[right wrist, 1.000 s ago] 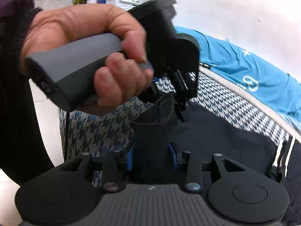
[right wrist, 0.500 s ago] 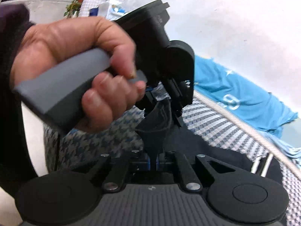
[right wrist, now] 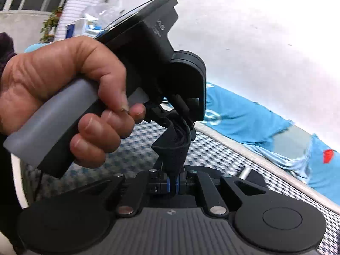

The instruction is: Fold clothes

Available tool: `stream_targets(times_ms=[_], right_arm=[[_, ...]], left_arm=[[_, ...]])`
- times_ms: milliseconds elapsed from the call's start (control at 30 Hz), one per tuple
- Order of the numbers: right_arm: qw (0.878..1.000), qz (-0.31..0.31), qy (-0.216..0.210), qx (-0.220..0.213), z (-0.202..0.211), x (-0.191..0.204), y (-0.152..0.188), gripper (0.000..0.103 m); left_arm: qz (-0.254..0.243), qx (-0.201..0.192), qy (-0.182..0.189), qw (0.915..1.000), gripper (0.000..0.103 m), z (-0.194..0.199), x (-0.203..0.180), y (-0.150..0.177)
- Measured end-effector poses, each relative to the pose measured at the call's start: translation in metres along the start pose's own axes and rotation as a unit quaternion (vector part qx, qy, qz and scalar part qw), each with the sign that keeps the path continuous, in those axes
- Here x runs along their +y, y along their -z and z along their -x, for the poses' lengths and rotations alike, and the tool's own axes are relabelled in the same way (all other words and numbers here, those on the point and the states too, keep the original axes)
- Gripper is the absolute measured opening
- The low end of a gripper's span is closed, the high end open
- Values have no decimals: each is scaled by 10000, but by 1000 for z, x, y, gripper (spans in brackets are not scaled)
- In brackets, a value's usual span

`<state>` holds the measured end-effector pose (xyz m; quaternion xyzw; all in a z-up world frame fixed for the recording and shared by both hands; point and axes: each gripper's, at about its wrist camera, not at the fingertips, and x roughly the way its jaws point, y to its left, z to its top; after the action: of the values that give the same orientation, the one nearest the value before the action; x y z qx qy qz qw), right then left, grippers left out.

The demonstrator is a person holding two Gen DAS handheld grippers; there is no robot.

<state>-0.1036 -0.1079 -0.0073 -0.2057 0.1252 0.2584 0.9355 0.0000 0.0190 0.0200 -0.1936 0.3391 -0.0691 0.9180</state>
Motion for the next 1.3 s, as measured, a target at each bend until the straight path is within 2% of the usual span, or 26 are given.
stream_targets(times_ms=[233, 467, 667, 733, 867, 967, 1033, 1100, 1300], right_arm=[[9985, -275, 462, 40, 14, -34, 6, 6], [9954, -556, 745, 215, 19, -69, 20, 6], [9907, -874, 925, 484, 11, -80, 33, 6], [9881, -1027, 968, 609, 9, -85, 39, 6], [9786, -1475, 1101, 924, 2, -99, 54, 6], [9670, -1899, 1278, 1122, -1, -113, 66, 8], [9579, -2168, 1440, 1213, -1, -122, 71, 14], [9500, -2351, 1644, 1236, 3, -128, 73, 15], [9392, -2457, 2066, 1219, 18, -133, 72, 17]], left_arm=[[-262, -4, 176, 9995, 5, -17, -43, 4], [-542, 115, 199, 9983, 5, -40, -69, 9], [-588, 288, 497, 9966, 7, -61, -85, 15], [-627, 290, 599, 9958, 11, -66, -90, 17], [-656, 241, 807, 9943, 27, -66, -96, 19], [-653, 117, 790, 9947, 40, -59, -95, 17], [-543, 73, 757, 9956, 41, -56, -90, 14], [-408, 81, 696, 9967, 42, -55, -83, 10], [-82, 157, 332, 9993, 46, -52, -56, 6]])
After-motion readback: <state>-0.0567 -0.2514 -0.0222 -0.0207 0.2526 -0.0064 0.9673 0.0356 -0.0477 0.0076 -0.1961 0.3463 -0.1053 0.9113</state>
